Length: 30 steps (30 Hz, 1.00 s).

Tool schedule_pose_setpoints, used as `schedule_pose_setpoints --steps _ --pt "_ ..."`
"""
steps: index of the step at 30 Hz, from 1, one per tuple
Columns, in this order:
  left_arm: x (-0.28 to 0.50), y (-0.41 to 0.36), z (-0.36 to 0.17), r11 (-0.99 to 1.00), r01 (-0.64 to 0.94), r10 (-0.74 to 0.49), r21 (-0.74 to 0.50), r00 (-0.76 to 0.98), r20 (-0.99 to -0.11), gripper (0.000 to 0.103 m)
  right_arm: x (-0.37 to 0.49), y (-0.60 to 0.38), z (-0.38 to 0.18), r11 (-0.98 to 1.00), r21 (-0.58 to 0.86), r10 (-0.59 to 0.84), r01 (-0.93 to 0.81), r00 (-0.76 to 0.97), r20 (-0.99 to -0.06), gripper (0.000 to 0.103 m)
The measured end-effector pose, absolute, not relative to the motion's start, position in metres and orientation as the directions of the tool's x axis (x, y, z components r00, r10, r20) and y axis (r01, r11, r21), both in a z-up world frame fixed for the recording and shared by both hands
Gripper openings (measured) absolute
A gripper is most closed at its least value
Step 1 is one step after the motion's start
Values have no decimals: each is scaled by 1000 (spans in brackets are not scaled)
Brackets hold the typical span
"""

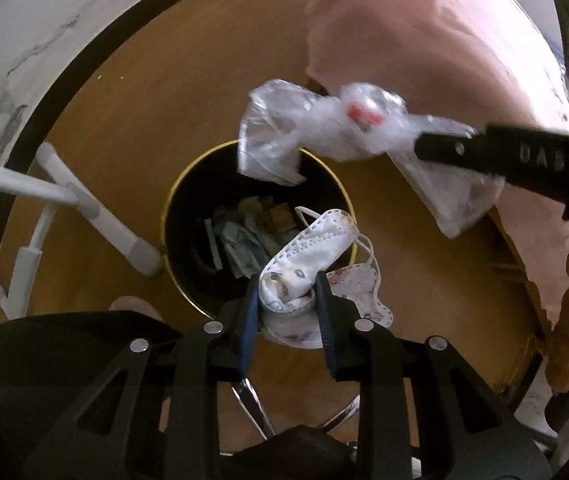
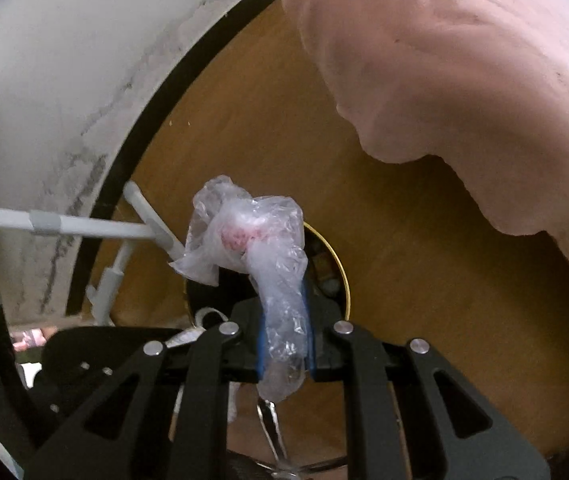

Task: Collect trash
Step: 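Carry both items over the black bin and open both grippers, then move both tools back over the desk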

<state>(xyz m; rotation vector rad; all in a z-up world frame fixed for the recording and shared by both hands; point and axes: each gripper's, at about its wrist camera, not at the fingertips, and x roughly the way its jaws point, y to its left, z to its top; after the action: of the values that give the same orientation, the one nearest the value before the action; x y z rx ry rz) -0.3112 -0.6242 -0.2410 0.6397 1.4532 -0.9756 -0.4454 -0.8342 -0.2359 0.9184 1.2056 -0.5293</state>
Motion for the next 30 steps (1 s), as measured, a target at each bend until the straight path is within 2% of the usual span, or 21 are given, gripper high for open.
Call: schedule_pose_setpoints --steps 6,7,8,9,10,11,15,17,19,21,23,27,30 --pt "-304 -620 -244 519 837 -171 -173 -97 -981 28 -437 -837 -252 519 352 197 779 292 -936 15" --pt "-301 -617 -241 525 835 -179 -163 -79 -981 41 -437 -837 -254 514 356 207 781 289 -935 15" --pt "-301 -619 -242 531 832 -188 -162 -71 -980 69 -434 -835 -258 508 363 223 781 288 -931 25" --pt "-301 -619 -241 535 829 -204 -167 -65 -977 83 -434 -834 -262 502 366 238 783 281 -930 39" --pt "-306 -623 -238 534 829 -223 -168 -53 -973 95 -434 -834 -265 490 363 253 793 269 -929 81" --pt "-305 -623 -238 527 833 -237 -169 -47 -970 95 -434 -835 -266 484 360 254 798 266 -930 96" --pt "-320 -632 -237 439 878 -235 -192 -94 -967 95 -441 -847 -248 458 339 163 822 297 -941 96" --pt "-335 -632 -223 392 902 -252 -179 -82 -964 95 -455 -859 -226 426 297 39 854 311 -950 96" --pt "-358 -628 -187 303 937 -331 -174 -68 -941 95 -470 -869 -194 405 229 -147 885 310 -939 96" --pt "-382 -619 -134 189 970 -446 -153 -54 -893 95 -485 -871 -157 384 161 -357 909 307 -882 96" --pt "-400 -601 -77 91 989 -553 -117 -48 -832 95 -495 -867 -123 370 139 -495 919 322 -807 96" --pt "-395 -536 31 78 996 -722 33 79 -688 95 -499 -852 -81 406 177 -578 897 402 -710 96" --pt "-348 -471 81 296 946 -746 136 318 -586 96 -491 -832 -58 489 171 -590 855 469 -657 96"
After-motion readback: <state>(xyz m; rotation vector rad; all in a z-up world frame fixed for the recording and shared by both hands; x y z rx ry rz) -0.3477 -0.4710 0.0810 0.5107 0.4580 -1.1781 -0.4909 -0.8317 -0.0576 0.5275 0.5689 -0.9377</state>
